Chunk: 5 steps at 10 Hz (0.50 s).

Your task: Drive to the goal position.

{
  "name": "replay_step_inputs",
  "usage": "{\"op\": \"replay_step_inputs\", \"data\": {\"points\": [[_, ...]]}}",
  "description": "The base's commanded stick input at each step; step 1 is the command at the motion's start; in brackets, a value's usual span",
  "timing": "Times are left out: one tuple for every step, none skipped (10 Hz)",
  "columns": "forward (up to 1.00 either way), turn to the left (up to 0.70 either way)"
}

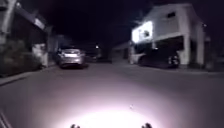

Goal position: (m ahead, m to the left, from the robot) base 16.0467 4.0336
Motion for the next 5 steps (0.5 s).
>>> {"op": "replay_step_inputs", "data": {"points": [[0.85, 0.00], [0.85, 0.00], [0.85, 0.00], [0.85, 0.00], [0.85, 0.00]]}}
